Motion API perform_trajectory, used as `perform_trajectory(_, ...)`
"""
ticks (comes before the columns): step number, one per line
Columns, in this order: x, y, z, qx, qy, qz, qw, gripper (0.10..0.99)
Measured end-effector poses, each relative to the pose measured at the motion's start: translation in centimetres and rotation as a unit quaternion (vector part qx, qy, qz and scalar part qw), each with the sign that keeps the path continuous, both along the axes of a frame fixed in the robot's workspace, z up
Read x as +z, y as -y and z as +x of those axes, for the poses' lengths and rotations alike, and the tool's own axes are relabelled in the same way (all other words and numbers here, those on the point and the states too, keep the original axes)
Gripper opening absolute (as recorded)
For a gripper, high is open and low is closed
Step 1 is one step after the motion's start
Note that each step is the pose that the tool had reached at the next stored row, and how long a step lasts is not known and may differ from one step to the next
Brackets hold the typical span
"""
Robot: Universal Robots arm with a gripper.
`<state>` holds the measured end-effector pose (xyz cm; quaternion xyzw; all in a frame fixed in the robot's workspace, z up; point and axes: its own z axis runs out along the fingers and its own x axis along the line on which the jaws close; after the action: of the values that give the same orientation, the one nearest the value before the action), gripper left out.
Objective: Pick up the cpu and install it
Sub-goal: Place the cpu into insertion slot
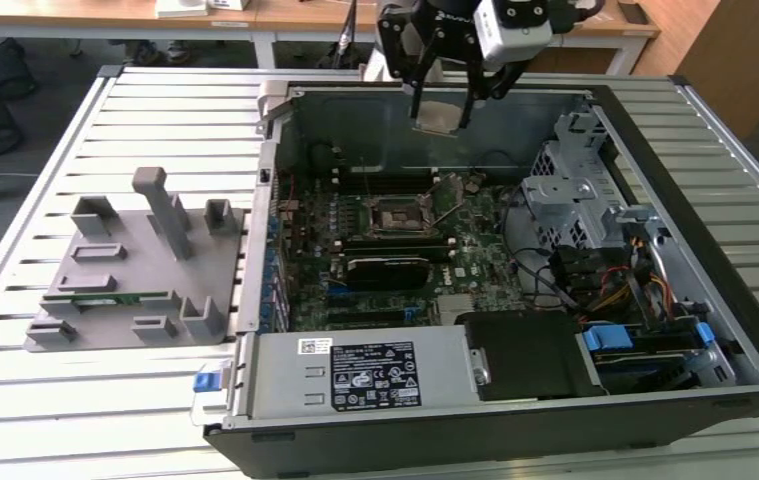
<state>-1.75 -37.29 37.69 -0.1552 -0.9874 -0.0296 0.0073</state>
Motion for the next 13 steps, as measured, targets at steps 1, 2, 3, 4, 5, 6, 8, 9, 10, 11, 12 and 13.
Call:
perform_trajectory(1, -0.01, 0.0, 0.0, -0.008, 0.0001, 0.0, 1.0, 0.533)
perform_trajectory(2, -0.02, 0.0, 0.0, -0.016, 0.0001, 0.0, 0.9999, 0.533)
perform_trajectory(3, -0.04, 0.0, 0.0, -0.024, 0.0002, 0.0, 0.9997, 0.533)
perform_trajectory(4, -0.05, 0.0, 0.0, -0.033, 0.0002, 0.0, 0.9995, 0.533)
perform_trajectory(5, -0.06, 0.0, 0.0, -0.041, 0.0003, 0.0, 0.9991, 0.533)
perform_trajectory(6, -0.08, 0.0, 0.0, -0.05, 0.0003, 0.0, 0.9987, 0.533)
perform_trajectory(8, -0.11, -0.01, 0.0, -0.066, 0.0003, 0.0, 0.9978, 0.533)
perform_trajectory(9, -0.12, -0.01, 0.0, -0.074, 0.0004, 0.0, 0.9973, 0.533)
perform_trajectory(10, -0.14, -0.01, 0.0, -0.081, 0.0004, 0.0001, 0.9967, 0.533)
perform_trajectory(11, -0.15, -0.02, 0.0, -0.088, 0.0004, 0.0001, 0.9961, 0.533)
perform_trajectory(12, -0.16, -0.02, 0.0, -0.095, 0.0004, 0.0001, 0.9955, 0.533)
perform_trajectory(13, -0.16, -0.03, 0.0, -0.101, 0.0004, 0.0, 0.9948, 0.533)
